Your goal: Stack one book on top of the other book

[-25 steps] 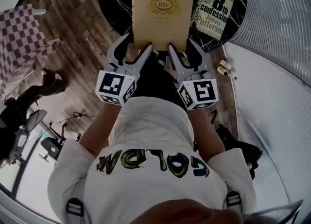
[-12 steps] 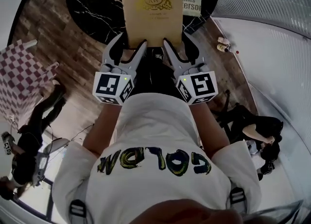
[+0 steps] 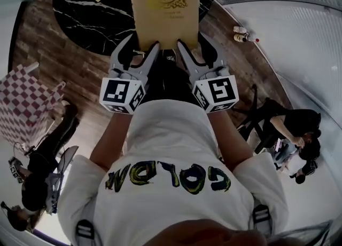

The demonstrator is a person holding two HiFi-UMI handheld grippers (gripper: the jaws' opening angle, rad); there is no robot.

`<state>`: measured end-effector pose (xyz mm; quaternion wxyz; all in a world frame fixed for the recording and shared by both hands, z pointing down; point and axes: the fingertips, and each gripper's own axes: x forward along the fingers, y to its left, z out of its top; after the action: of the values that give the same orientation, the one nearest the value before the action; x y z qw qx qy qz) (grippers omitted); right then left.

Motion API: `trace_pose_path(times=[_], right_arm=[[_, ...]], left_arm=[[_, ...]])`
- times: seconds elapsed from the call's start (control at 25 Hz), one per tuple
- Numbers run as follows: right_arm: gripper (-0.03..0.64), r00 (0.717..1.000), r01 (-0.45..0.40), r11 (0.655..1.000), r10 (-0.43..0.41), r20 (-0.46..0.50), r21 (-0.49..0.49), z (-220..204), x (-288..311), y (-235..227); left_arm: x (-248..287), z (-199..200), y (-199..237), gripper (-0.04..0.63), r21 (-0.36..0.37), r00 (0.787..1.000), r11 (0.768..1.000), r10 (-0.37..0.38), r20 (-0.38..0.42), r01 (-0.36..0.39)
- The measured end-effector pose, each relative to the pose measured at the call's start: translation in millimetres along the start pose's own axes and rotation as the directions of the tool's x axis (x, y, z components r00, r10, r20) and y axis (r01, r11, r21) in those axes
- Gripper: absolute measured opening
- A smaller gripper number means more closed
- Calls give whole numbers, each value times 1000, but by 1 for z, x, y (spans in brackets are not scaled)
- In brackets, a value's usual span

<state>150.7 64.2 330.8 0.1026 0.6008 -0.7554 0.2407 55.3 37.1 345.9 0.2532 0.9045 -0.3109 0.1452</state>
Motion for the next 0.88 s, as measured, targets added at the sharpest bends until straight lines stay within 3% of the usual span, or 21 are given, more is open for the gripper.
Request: trace_pose_path(times=[0.48, 0.88], right_arm=[[213, 1000, 28, 1000, -28, -5, 2, 1, -4, -20], [213, 999, 28, 1000, -28, -21, -5, -1, 34, -59]], left_arm=[[20, 1, -10, 274, 1, 999, 999, -33, -12, 33], [69, -1, 8, 273, -6, 1000, 1000, -22, -9, 22]])
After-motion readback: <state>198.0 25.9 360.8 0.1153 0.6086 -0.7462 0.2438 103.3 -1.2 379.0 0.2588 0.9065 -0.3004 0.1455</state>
